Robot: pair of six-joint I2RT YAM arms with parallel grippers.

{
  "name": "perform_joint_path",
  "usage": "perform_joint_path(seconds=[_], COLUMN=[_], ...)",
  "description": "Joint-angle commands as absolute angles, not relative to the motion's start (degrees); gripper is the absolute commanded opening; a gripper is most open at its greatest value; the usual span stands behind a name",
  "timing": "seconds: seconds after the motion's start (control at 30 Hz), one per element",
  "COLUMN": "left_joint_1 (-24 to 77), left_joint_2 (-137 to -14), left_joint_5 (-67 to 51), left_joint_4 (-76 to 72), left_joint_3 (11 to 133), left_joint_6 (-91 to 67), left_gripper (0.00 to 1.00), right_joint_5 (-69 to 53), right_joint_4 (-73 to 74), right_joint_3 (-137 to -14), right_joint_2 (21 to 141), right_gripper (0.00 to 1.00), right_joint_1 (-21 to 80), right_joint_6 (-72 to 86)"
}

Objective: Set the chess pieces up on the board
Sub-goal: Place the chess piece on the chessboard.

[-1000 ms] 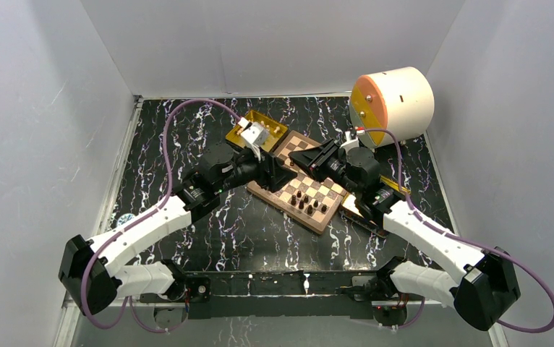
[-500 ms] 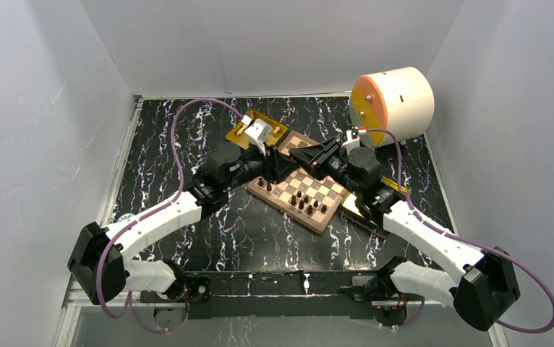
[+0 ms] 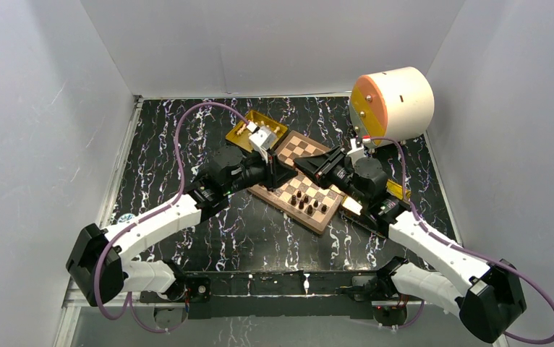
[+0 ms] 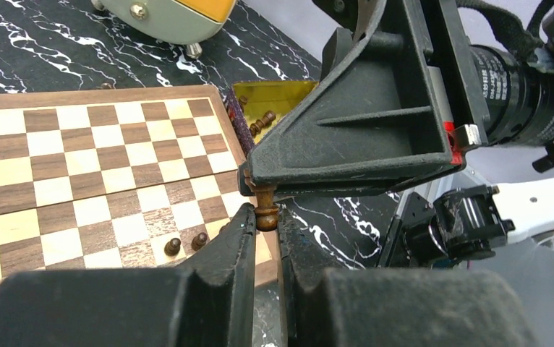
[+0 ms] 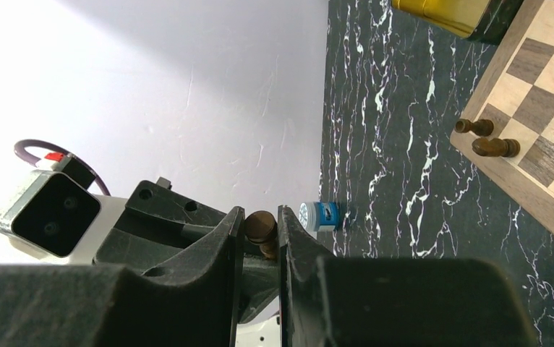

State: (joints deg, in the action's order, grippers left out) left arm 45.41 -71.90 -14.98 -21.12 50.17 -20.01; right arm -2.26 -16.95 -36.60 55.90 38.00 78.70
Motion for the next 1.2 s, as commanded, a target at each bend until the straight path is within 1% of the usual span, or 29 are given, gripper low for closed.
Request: perform_joint_path(seconds=[0.0, 0.13, 0.27, 0.37, 0.43, 0.63, 0.77, 0.9, 0.97, 1.03, 1.17], left_joint_1=[44.7, 44.7, 44.7, 44.8, 44.7, 44.7, 44.7, 44.8, 44.7, 44.6, 44.2], left_joint_2=[-68.1, -67.9, -68.4, -67.9, -67.3, -66.9, -66.9, -66.9, -66.6, -67.2, -71.2], left_joint_5=[-14.9, -16.3, -16.5, -17.8, -19.1, -21.7, -23.4, -24.5, -25.0, -24.5, -20.2], left_joint_4=[-20.8, -12.6, -4.3, -2.1, -1.7, 4.8, 11.6, 17.6, 18.8, 22.2, 31.2], left_joint_3=[51.2, 53.4, 56.8, 57.7, 57.7, 60.0, 61.4, 63.0, 63.0, 64.3, 70.8], left_joint_6=[-16.1, -14.6, -13.8, -13.5, -13.3, -11.8, -10.6, -10.9, -11.9, -11.6, -9.7], left_gripper=[0.00, 0.00, 0.00, 0.00, 0.00, 0.00, 0.00, 0.00, 0.00, 0.00, 0.00], right_joint_5=[-5.9, -6.1, -6.2, -7.2, -8.2, -10.1, -16.5, -21.2, -21.7, -20.4, -16.2], right_joint_4=[-16.3, -12.0, -10.8, -11.5, -10.6, -5.7, -7.5, -2.7, -2.8, -3.4, -2.5], right_joint_3=[-35.0, -34.7, -32.1, -30.4, -30.6, -33.5, -34.7, -38.5, -39.5, -40.3, -42.3], right_joint_2=[53.8, 52.3, 50.4, 49.3, 48.9, 47.1, 46.5, 49.6, 50.4, 50.5, 50.3], right_gripper=[0.21, 0.22, 0.22, 0.22, 0.25, 0.38, 0.45, 0.47, 0.48, 0.48, 0.48], right_joint_1=[38.4, 38.3, 38.3, 38.3, 38.3, 38.3, 38.3, 38.3, 38.3, 38.3, 38.3], right_joint_6=[75.0, 71.9, 70.3, 68.7, 66.4, 54.6, 41.7, 26.8, 21.3, 18.1, 17.6])
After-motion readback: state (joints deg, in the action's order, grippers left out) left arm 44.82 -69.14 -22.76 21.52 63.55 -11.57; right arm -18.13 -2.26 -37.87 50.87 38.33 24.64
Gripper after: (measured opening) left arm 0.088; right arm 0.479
